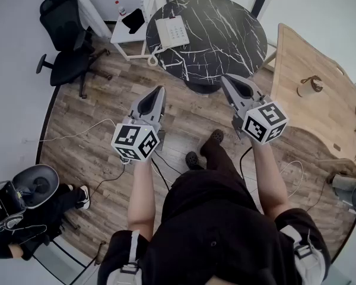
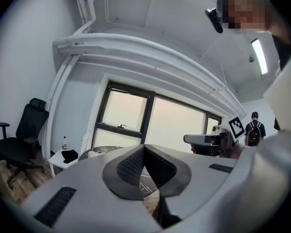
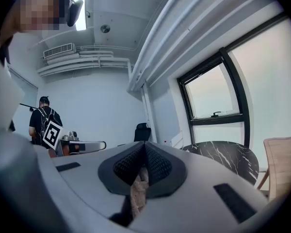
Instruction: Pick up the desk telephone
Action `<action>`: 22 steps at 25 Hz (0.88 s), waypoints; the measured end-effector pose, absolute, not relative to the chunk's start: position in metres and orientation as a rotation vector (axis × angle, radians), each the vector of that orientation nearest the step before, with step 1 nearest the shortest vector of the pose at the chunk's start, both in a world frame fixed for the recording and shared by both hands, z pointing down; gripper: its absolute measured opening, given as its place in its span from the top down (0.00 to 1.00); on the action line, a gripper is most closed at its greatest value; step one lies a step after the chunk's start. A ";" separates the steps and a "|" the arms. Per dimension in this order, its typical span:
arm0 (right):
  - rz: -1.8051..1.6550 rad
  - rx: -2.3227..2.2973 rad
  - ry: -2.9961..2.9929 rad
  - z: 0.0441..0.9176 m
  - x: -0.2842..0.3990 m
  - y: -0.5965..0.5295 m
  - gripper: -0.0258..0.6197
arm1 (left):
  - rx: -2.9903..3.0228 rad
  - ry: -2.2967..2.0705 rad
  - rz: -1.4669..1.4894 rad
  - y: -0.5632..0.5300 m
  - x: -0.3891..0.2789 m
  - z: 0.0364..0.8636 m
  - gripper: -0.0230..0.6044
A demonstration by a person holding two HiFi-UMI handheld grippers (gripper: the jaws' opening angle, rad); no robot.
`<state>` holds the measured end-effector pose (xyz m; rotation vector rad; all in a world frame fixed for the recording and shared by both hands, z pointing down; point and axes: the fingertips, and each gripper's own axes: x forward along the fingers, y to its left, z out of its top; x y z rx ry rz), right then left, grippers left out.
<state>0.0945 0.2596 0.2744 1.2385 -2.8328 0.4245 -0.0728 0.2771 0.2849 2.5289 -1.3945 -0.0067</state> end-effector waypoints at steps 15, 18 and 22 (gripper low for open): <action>0.459 1.262 -2.879 0.266 0.095 0.272 0.91 | 2.541 -1.399 0.004 0.285 -0.079 0.284 0.94; 0.448 1.269 -2.868 0.268 0.094 0.274 0.91 | 2.536 -1.391 0.009 0.287 -0.080 0.289 0.94; 0.453 1.265 -2.853 0.275 0.092 0.272 0.91 | 2.514 -1.392 0.005 0.284 -0.082 0.297 0.94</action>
